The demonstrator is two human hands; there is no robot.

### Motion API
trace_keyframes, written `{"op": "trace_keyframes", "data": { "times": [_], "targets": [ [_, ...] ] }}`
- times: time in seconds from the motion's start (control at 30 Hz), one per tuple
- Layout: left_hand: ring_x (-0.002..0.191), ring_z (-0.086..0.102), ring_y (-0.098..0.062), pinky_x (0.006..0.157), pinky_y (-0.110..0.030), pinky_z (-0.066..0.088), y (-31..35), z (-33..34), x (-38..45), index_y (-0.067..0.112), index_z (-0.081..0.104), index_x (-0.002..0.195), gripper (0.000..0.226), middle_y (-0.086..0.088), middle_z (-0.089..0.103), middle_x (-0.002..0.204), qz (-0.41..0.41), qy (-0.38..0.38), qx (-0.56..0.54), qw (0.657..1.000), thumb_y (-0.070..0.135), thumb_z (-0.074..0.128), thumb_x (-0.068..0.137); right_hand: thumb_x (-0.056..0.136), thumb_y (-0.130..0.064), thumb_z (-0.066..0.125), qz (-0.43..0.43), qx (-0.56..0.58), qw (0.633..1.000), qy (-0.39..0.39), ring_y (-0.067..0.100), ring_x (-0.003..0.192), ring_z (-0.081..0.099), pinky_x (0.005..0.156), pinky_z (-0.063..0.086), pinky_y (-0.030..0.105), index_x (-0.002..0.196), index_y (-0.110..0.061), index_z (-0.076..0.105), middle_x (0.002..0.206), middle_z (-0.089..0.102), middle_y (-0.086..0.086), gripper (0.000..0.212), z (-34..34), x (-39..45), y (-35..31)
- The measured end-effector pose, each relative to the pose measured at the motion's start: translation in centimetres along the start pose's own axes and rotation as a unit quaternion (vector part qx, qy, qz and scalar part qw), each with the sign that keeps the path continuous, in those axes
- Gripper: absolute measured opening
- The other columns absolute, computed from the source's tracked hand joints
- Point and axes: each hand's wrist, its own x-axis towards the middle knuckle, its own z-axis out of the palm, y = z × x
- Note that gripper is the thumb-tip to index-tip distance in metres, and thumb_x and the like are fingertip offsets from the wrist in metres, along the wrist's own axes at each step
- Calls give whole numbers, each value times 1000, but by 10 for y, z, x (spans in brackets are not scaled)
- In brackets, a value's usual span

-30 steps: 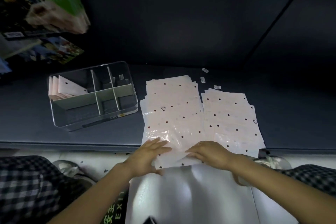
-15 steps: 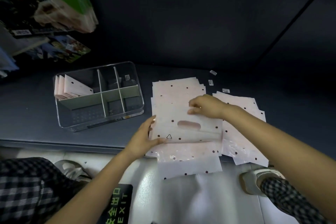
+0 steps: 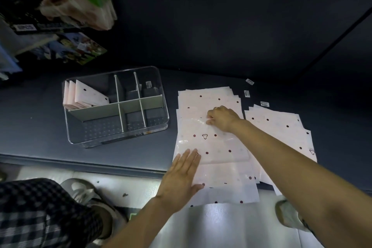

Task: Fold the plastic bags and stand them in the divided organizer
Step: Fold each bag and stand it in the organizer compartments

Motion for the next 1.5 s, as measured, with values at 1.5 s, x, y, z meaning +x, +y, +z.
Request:
{"op": "trace_keyframes", "data": {
  "times": [1.5],
  "targets": [
    [145, -10, -13, 116, -33, -10, -47, -9, -20, 39, 8, 149, 65, 12, -9, 158, -12, -69, 39, 997, 61, 32, 92, 93, -30, 53, -53, 34, 984, 165, 17, 130, 38, 108, 24, 25, 142, -21, 37, 143, 42, -2, 52, 93, -139, 20]
  ]
}}
